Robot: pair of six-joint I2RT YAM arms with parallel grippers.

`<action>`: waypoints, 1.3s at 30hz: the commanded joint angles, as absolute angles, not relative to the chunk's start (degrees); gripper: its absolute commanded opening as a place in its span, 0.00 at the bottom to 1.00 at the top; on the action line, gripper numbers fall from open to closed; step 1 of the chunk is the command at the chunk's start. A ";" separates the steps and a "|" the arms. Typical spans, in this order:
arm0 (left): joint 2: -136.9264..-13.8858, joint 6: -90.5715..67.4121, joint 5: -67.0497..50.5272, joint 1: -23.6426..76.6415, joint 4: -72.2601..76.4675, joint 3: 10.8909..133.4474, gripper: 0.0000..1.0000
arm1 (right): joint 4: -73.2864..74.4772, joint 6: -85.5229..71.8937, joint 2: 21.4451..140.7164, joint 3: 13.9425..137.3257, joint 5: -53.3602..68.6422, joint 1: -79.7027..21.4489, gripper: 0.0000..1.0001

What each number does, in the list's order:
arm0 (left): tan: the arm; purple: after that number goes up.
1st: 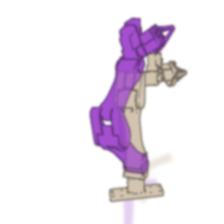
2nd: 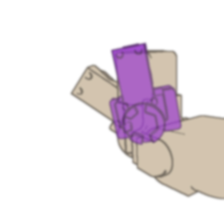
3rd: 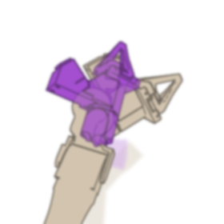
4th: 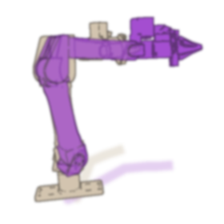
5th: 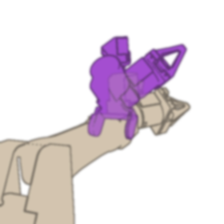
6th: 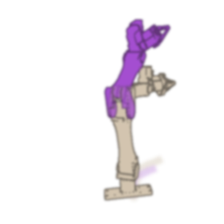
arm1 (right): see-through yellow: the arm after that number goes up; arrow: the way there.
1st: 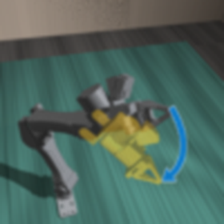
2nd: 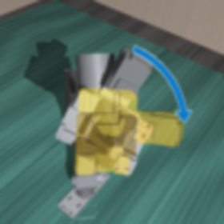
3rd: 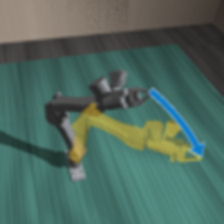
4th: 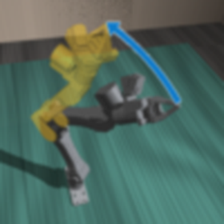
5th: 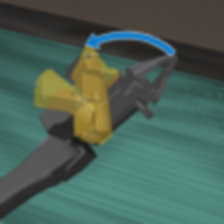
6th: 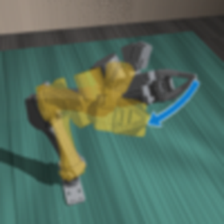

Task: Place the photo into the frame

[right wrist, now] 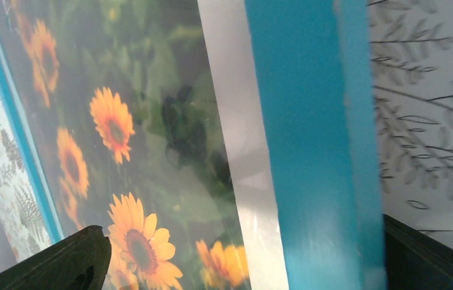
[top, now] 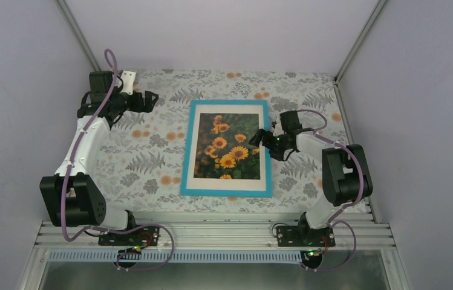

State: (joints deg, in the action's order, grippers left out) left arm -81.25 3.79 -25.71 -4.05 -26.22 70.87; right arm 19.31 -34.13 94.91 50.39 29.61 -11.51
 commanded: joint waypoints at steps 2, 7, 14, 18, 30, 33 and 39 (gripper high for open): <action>-80.81 3.30 -26.71 -4.57 -25.36 70.15 1.00 | 23.71 -32.30 93.79 51.95 23.23 -10.19 1.00; -80.74 3.23 -26.88 -4.57 -25.24 69.98 1.00 | 23.13 -30.97 93.89 51.64 24.46 -9.93 1.00; -80.67 3.50 -26.86 -4.66 -25.65 70.21 1.00 | 21.44 -30.19 92.99 51.95 28.37 -9.95 1.00; -80.78 3.93 -26.90 -4.72 -26.79 71.44 1.00 | 21.87 -27.59 91.44 53.88 29.27 -9.21 1.00; -85.44 13.02 -25.98 -4.75 -44.08 89.90 1.00 | 28.79 -12.17 84.65 67.66 32.08 -4.81 1.00; -84.91 16.20 -25.97 -4.75 -47.27 93.12 1.00 | 29.19 -8.57 80.30 70.42 31.53 -2.71 1.00; -83.22 17.75 -21.99 -5.02 -51.66 95.37 1.00 | 31.83 -0.35 73.01 73.98 31.37 0.67 1.00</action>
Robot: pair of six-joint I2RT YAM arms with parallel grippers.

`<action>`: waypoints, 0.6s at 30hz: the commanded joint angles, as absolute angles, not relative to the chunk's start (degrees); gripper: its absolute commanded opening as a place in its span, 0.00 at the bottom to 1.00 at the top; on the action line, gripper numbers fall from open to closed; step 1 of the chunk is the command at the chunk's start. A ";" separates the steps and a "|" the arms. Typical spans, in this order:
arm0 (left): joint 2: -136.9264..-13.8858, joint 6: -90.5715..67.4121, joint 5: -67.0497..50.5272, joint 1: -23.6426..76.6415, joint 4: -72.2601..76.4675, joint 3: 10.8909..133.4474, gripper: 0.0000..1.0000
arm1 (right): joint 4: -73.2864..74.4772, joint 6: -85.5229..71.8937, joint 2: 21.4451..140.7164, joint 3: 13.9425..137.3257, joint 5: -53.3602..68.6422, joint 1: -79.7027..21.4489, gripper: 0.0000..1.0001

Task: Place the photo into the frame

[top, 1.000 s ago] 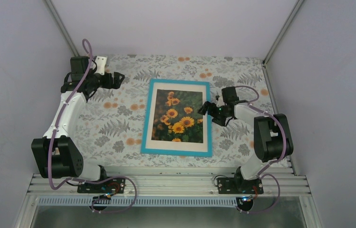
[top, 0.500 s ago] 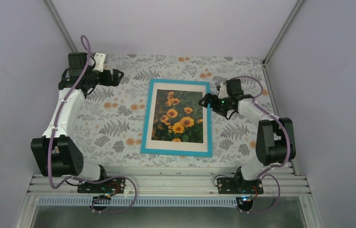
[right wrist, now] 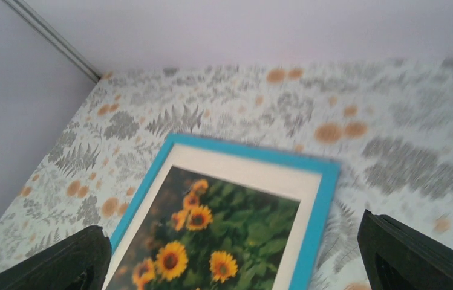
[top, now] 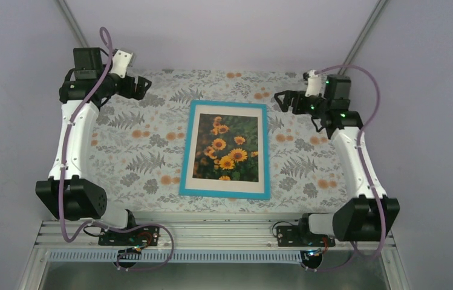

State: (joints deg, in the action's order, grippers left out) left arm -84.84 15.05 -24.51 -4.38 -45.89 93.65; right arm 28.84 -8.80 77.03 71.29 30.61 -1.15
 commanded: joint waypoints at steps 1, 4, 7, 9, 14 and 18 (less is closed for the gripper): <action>-82.74 17.81 -21.97 -5.13 -52.02 94.86 1.00 | 32.72 0.95 72.09 74.07 31.68 1.07 1.00; -81.14 19.33 -23.27 -5.19 -52.42 90.72 1.00 | 35.89 6.29 69.72 72.05 34.38 2.00 1.00; -78.84 23.31 -23.73 -5.11 -50.90 82.65 1.00 | 39.04 13.85 68.89 67.23 32.70 2.02 1.00; -77.52 27.12 -22.08 -4.79 -49.33 76.01 1.00 | 40.35 18.13 69.62 64.29 29.11 2.02 1.00; -75.69 33.20 -16.42 -3.52 -43.58 59.47 1.00 | 38.58 27.74 73.43 55.78 21.94 1.94 1.00; -74.59 34.45 -14.69 0.13 -39.48 50.44 1.00 | 34.10 31.66 76.63 50.85 17.64 0.52 1.00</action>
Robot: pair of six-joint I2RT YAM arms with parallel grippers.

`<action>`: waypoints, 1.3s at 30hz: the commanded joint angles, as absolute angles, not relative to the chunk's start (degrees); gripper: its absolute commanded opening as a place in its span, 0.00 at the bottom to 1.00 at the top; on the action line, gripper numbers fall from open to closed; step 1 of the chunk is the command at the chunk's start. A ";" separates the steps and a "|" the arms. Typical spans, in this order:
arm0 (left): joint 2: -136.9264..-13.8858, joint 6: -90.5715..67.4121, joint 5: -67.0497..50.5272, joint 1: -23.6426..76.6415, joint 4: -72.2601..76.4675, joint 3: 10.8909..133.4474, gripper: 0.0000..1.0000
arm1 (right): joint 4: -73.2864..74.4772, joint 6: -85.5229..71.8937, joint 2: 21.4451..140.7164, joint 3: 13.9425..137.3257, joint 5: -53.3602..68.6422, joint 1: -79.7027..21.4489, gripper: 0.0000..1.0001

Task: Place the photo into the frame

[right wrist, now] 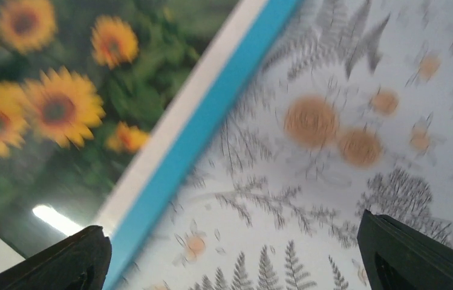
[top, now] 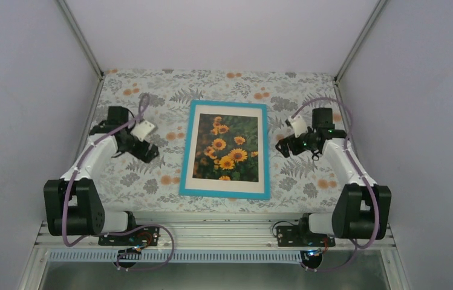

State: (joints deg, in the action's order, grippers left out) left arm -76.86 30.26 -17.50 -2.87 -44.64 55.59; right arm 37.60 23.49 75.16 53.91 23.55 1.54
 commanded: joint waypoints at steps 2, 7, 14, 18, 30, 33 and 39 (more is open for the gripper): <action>-74.95 34.82 -13.34 2.31 -37.21 47.60 1.00 | 31.87 33.50 78.56 49.70 14.95 -1.04 1.00; -77.29 35.40 -12.22 6.29 -34.27 43.60 1.00 | 27.79 35.20 85.74 50.06 9.83 -3.68 1.00; -78.21 34.71 -11.34 9.22 -32.14 40.81 1.00 | 23.88 33.68 92.30 49.41 8.57 -7.61 1.00; -78.26 34.13 -11.30 9.42 -31.86 41.12 1.00 | 22.13 33.10 94.57 49.22 7.78 -9.17 1.00; -80.01 33.58 -11.51 9.42 -31.02 41.75 1.00 | 19.09 31.92 98.00 50.66 5.32 -9.61 1.00; -80.87 33.54 -11.72 9.45 -30.61 41.75 1.00 | 18.78 31.18 100.03 52.70 5.10 -9.62 1.00; -80.77 33.65 -11.79 9.98 -30.44 40.69 1.00 | 18.92 30.14 102.35 55.06 6.22 -9.63 1.00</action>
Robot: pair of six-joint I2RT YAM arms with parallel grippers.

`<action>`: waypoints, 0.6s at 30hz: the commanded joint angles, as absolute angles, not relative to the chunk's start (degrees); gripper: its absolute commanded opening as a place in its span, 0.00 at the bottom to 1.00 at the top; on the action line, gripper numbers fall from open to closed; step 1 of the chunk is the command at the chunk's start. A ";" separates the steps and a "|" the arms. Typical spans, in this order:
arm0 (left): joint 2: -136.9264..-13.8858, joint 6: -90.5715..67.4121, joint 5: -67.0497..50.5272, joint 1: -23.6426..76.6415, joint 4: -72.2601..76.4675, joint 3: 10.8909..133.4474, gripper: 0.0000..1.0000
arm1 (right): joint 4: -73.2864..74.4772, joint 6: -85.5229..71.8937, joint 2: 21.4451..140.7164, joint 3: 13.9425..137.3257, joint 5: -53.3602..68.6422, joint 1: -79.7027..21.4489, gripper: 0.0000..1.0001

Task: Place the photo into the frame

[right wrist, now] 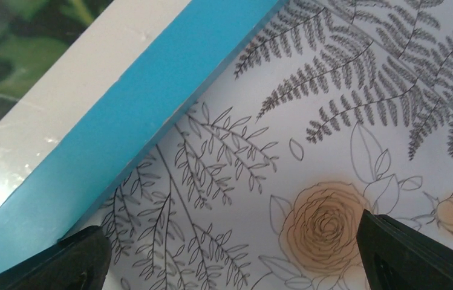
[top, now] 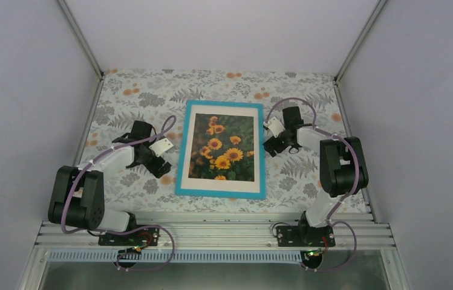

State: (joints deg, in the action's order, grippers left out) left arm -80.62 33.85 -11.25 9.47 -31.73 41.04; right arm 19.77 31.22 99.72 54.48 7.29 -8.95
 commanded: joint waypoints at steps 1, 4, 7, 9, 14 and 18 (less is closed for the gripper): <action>-80.78 33.69 -11.74 10.01 -30.30 40.43 1.00 | 18.90 30.09 102.51 55.32 6.17 -9.59 1.00; -80.85 33.58 -11.49 10.15 -29.94 40.07 1.00 | 18.77 30.10 103.15 55.65 5.83 -9.60 1.00; -80.84 33.13 -11.32 10.11 -29.71 40.47 1.00 | 18.92 29.82 103.18 55.94 5.65 -9.60 1.00; -80.67 32.67 -11.35 10.03 -30.02 41.31 1.00 | 19.73 29.55 102.62 56.41 5.96 -9.52 1.00; -79.11 31.76 -12.88 6.78 -34.26 50.23 1.00 | 25.67 28.37 98.57 61.01 10.47 -8.01 1.00; -80.71 29.79 -16.49 2.31 -39.07 61.72 1.00 | 31.38 26.95 94.12 66.76 14.77 -7.10 1.00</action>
State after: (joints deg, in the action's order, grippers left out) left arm -80.62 32.12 -12.62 5.85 -35.83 51.44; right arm 25.85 29.06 100.27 60.64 9.54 -8.14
